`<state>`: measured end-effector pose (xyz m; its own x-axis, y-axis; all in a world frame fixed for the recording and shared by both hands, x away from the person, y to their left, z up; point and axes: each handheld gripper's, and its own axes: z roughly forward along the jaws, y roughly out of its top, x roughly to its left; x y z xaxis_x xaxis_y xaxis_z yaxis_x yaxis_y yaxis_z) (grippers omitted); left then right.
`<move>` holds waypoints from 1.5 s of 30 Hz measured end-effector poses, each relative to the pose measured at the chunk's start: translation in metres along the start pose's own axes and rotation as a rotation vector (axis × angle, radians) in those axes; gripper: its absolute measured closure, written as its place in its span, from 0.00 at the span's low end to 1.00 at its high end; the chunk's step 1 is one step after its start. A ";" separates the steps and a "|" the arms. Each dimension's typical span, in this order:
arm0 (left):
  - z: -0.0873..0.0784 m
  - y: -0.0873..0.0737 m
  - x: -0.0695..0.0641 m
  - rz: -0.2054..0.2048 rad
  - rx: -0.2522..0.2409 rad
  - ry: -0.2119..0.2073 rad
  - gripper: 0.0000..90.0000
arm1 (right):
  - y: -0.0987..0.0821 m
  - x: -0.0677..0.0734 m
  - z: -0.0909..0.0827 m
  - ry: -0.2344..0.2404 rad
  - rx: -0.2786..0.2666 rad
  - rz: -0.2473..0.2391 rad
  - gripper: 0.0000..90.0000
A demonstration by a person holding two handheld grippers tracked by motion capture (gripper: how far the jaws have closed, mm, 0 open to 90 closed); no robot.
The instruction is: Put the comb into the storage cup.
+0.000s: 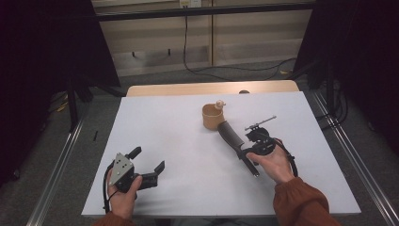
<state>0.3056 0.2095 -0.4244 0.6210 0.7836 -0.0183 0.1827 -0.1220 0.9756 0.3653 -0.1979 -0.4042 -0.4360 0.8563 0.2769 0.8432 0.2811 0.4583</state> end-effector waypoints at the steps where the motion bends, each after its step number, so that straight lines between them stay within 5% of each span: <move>1: 0.000 0.000 0.000 0.000 -0.001 0.000 0.02 | -0.001 0.000 -0.001 0.000 -0.010 -0.002 0.81; 27: -0.001 0.001 0.000 0.003 -0.002 -0.002 0.02 | -0.015 0.002 -0.013 0.072 -0.277 -0.095 0.81; 33: -0.001 0.001 0.000 0.004 -0.002 -0.002 0.02 | -0.015 0.002 -0.015 0.043 -0.378 -0.129 0.81; 45: -0.001 0.001 0.000 0.004 -0.001 -0.004 0.02 | -0.015 0.002 -0.018 0.026 -0.459 -0.168 0.81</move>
<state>0.3054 0.2101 -0.4235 0.6252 0.7803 -0.0149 0.1795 -0.1252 0.9758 0.3464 -0.2083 -0.3950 -0.5665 0.8029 0.1854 0.5376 0.1896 0.8216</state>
